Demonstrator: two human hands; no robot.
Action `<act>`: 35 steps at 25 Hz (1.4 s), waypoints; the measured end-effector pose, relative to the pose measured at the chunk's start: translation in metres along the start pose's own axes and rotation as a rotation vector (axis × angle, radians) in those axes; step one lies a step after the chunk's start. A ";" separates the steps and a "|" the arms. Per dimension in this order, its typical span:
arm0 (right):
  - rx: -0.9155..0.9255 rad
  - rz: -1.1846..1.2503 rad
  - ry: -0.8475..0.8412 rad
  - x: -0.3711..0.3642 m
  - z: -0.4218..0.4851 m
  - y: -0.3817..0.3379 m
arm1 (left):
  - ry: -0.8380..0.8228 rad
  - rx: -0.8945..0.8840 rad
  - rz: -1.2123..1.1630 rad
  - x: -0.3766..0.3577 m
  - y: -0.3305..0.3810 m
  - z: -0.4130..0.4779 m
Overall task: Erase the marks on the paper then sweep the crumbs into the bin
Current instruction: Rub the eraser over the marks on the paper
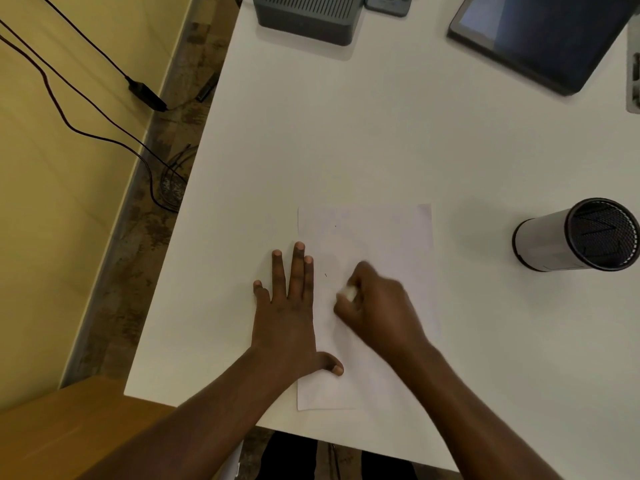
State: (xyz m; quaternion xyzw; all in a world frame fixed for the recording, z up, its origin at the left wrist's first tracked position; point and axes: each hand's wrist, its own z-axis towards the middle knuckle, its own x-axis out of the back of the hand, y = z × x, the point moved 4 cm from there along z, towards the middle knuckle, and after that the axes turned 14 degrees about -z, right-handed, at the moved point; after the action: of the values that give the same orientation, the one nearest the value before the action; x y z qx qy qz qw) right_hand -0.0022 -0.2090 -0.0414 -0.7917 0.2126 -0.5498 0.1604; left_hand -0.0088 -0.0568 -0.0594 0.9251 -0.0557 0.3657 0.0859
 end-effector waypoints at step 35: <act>0.116 -0.049 0.196 0.039 0.053 -0.007 | -0.024 0.022 -0.012 -0.001 0.001 0.003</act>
State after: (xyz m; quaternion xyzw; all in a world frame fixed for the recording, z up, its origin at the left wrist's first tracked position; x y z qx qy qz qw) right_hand 0.0601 -0.2223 -0.0249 -0.7285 0.1758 -0.6396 0.1711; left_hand -0.0082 -0.0581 -0.0621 0.9306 -0.0474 0.3547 0.0772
